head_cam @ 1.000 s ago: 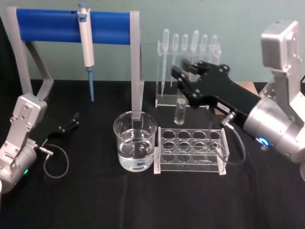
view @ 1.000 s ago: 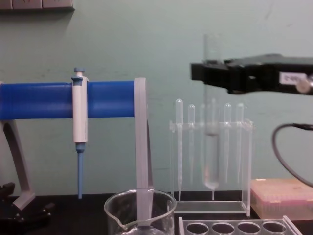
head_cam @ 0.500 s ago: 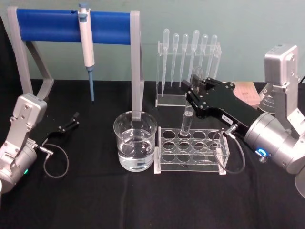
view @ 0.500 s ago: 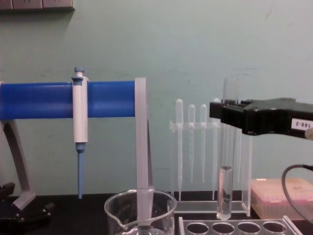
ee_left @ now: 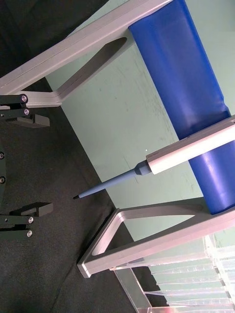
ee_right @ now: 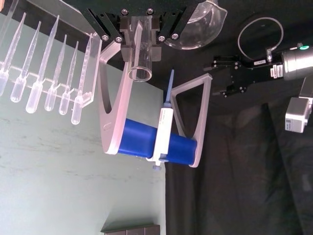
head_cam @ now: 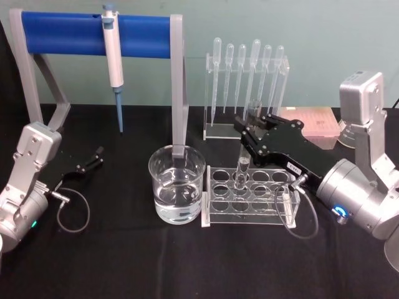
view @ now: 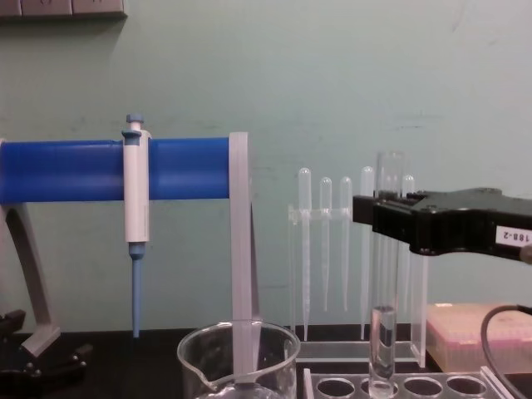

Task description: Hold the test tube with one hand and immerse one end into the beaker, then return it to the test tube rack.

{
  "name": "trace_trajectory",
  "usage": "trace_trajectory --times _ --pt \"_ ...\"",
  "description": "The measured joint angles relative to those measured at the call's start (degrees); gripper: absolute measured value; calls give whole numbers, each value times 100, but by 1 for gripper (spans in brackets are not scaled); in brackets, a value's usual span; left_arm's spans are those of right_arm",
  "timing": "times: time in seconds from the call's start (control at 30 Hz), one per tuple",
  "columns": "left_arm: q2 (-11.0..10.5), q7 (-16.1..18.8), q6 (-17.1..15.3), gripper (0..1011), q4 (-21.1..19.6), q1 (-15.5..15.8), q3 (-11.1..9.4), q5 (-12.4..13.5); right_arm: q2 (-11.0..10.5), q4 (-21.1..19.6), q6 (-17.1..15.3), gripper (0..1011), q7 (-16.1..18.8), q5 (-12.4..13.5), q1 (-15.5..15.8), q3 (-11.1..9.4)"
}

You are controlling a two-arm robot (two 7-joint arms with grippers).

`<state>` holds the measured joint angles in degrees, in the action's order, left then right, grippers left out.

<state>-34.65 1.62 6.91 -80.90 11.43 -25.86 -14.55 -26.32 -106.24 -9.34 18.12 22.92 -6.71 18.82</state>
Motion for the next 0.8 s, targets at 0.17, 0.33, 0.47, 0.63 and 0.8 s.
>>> trace_trajectory --times 0.17,0.33,0.47,0.63,0.8 --pt "0 0 0 1000 0 0 0 0 38 87 1 227 -2 -17 31 0" --pt "0 0 0 1000 0 0 0 0 65 143 14 227 -1 -28 43 -7" --pt "0 0 0 1000 0 0 0 0 79 157 15 227 -16 -81 66 -8" --pt "0 0 0 1000 0 0 0 0 102 192 15 227 -46 -164 101 18" --pt "0 0 0 1000 0 0 0 0 136 255 15 227 -62 -254 142 57"
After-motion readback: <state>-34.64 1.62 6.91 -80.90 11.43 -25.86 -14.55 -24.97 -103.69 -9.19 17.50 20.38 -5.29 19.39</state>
